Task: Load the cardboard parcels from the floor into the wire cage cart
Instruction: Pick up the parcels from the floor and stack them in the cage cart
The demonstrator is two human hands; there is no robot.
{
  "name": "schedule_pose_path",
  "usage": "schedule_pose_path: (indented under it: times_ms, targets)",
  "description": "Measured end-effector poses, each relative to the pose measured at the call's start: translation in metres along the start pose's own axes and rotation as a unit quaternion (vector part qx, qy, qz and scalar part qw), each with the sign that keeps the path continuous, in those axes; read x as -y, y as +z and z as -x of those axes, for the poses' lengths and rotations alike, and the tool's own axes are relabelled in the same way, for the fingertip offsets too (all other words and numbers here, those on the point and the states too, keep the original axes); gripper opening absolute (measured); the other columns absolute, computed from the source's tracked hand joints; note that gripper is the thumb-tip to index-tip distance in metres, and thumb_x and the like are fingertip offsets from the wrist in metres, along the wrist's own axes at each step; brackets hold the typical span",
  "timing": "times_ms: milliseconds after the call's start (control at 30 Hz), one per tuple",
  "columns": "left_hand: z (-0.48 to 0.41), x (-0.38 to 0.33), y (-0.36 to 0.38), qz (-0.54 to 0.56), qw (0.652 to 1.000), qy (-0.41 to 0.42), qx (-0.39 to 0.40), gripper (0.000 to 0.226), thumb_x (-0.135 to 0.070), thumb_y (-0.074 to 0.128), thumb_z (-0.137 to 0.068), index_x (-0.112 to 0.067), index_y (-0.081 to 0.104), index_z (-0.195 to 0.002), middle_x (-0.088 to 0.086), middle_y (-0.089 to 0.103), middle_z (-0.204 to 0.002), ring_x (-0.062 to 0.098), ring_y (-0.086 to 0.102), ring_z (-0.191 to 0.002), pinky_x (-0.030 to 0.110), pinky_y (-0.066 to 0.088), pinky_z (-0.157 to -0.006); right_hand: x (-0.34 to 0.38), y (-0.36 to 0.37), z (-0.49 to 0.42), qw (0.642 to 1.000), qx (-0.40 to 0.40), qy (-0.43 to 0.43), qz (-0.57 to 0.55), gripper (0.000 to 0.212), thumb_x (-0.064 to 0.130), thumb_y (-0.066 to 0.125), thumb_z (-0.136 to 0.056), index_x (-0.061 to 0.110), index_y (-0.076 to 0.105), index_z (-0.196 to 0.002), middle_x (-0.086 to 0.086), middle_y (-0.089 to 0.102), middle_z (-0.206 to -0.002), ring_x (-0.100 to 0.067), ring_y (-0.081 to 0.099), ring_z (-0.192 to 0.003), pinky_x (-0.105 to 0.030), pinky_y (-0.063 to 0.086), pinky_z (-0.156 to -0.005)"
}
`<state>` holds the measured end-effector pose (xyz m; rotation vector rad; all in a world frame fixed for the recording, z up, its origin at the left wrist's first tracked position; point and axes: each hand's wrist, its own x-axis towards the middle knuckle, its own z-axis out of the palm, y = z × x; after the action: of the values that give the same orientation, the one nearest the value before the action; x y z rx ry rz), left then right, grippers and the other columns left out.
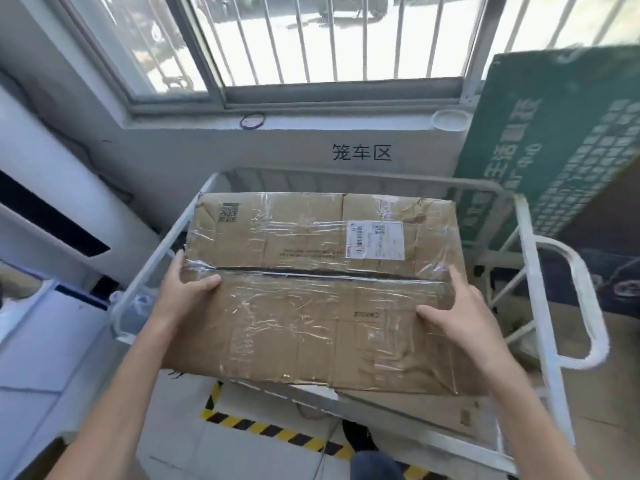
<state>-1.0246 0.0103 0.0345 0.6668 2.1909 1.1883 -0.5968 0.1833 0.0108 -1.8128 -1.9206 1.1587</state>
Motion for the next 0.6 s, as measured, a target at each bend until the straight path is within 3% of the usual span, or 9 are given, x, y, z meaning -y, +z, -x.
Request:
schedule_pose_path:
  times_ms: [100, 267, 400, 500, 600]
  targets:
    - [-0.051, 0.024, -0.011, -0.018, 1.0, -0.007, -0.015, 0.093, -0.044, 0.082, -0.06, -0.041, 0.038, -0.142, -0.006, 0.05, -0.138, 0.025, 0.052, -0.126, 0.053, 0.042, -0.105, 0.017, 0.051, -0.028, 1.0, 0.004, 0.013, -0.004, 0.094, 0.045, 0.072, -0.08, 0.042, 0.012, -0.152, -0.002, 0.03, -0.153, -0.029, 0.054, -0.12, -0.038, 0.042, -0.078]
    - [-0.125, 0.08, -0.05, -0.032, 0.998, -0.045, -0.005, 0.099, -0.039, 0.084, -0.065, -0.035, 0.031, -0.149, -0.002, 0.046, -0.149, 0.024, 0.047, -0.132, 0.053, 0.039, -0.109, 0.059, 0.132, -0.065, 0.999, 0.024, 0.03, -0.013, 0.092, 0.043, 0.071, -0.079, 0.045, 0.013, -0.151, -0.002, 0.025, -0.156, -0.028, 0.049, -0.127, -0.044, 0.048, -0.093]
    - [-0.191, 0.136, -0.073, -0.047, 0.996, -0.073, -0.001, 0.099, -0.025, 0.085, -0.073, -0.026, 0.026, -0.153, 0.002, 0.036, -0.156, 0.023, 0.038, -0.14, 0.046, 0.032, -0.113, 0.079, 0.209, -0.082, 0.999, 0.026, 0.042, 0.004, 0.093, 0.044, 0.071, -0.081, 0.045, 0.011, -0.152, 0.0, 0.02, -0.16, -0.026, 0.045, -0.132, -0.036, 0.045, -0.083]
    - [-0.248, 0.182, -0.077, -0.048, 0.993, -0.095, 0.049, 0.092, -0.018, 0.08, -0.08, -0.022, 0.025, -0.154, 0.005, 0.032, -0.158, 0.022, 0.034, -0.142, 0.042, 0.029, -0.114, 0.076, 0.273, -0.095, 0.995, 0.038, 0.094, 0.018, 0.092, 0.042, 0.07, -0.083, 0.043, 0.011, -0.153, 0.0, 0.019, -0.161, -0.024, 0.039, -0.138, -0.039, 0.042, -0.091]
    - [-0.297, 0.223, -0.069, -0.038, 0.986, -0.131, 0.099, 0.086, -0.025, 0.076, -0.083, -0.029, 0.027, -0.153, 0.003, 0.034, -0.157, 0.027, 0.036, -0.14, 0.05, 0.031, -0.112, 0.066, 0.329, -0.112, 0.99, 0.037, 0.133, 0.013, 0.09, 0.035, 0.071, -0.084, 0.04, 0.015, -0.154, -0.001, 0.02, -0.161, -0.024, 0.038, -0.139, -0.037, 0.04, -0.093]
